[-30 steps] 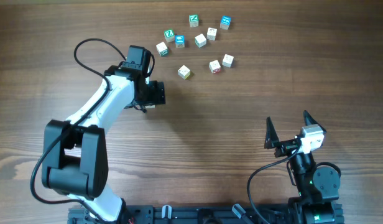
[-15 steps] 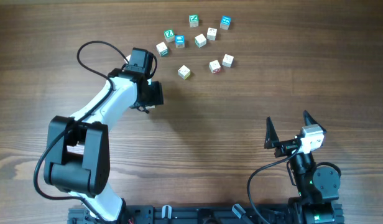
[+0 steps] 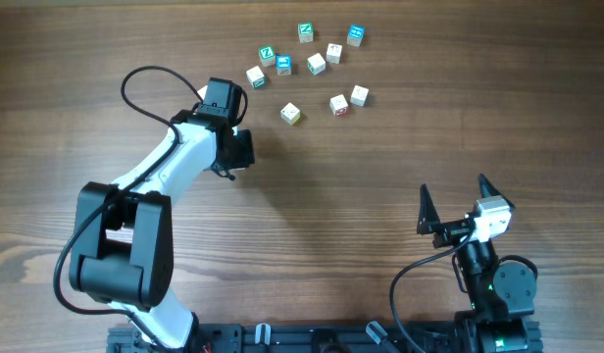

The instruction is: Form a tower

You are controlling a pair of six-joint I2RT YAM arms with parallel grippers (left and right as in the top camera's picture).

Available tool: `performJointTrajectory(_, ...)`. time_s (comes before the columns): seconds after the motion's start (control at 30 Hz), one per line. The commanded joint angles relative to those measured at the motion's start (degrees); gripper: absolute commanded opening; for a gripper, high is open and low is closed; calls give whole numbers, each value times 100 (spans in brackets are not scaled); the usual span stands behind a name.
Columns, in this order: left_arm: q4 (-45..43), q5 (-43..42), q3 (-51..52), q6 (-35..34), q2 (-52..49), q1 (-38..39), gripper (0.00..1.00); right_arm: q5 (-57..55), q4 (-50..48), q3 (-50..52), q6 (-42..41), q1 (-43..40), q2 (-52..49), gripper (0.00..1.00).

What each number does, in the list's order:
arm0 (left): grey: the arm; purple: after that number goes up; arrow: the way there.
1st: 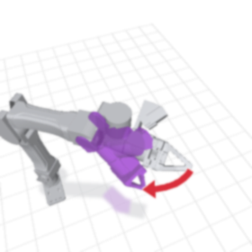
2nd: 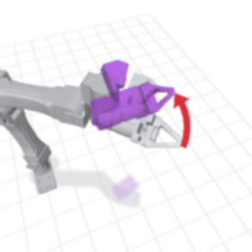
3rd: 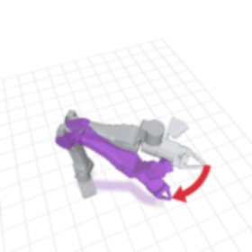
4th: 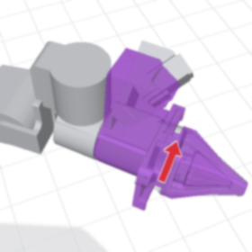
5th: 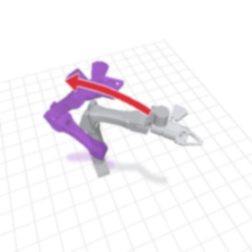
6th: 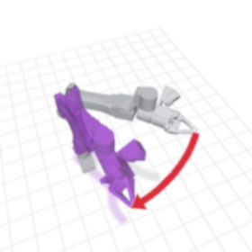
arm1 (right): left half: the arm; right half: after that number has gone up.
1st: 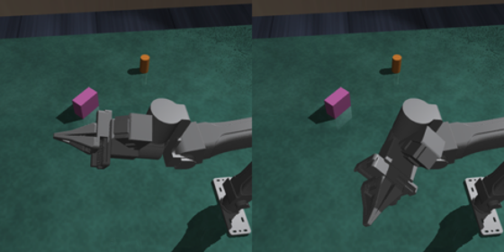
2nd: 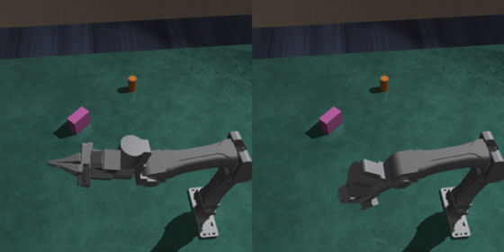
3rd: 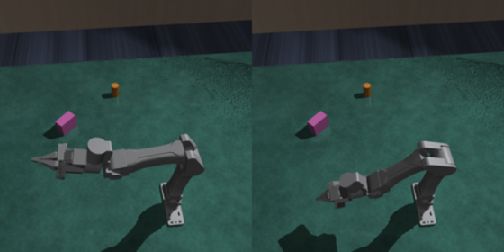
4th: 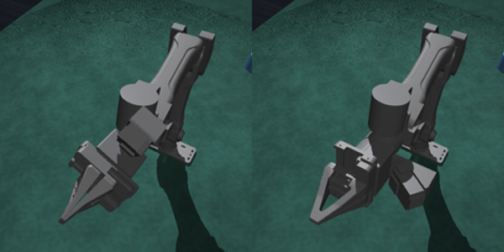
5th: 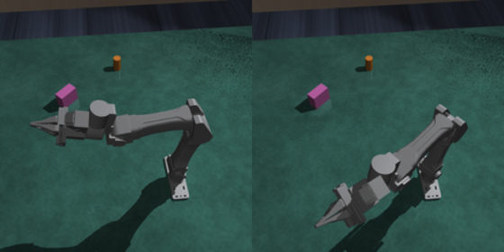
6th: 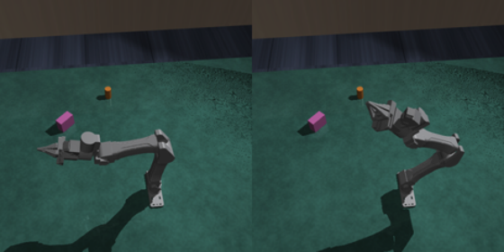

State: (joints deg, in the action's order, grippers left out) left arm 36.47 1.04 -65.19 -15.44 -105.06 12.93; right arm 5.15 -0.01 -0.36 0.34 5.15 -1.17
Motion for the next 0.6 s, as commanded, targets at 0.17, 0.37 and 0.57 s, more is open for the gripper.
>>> performJointTrajectory(0.17, -9, 57, 48, -2, -72, 26, 49, 90, -33, 7, 79, -20, 20, 100)
performJointTrajectory(0.37, 55, 59, 48, 0, -72, 26, 37, 90, -31, 7, 81, -20, 20, 100)
performJointTrajectory(0.57, 35, 61, 48, 393, -72, 26, 39, 92, -33, 7, 79, -20, 20, 100)
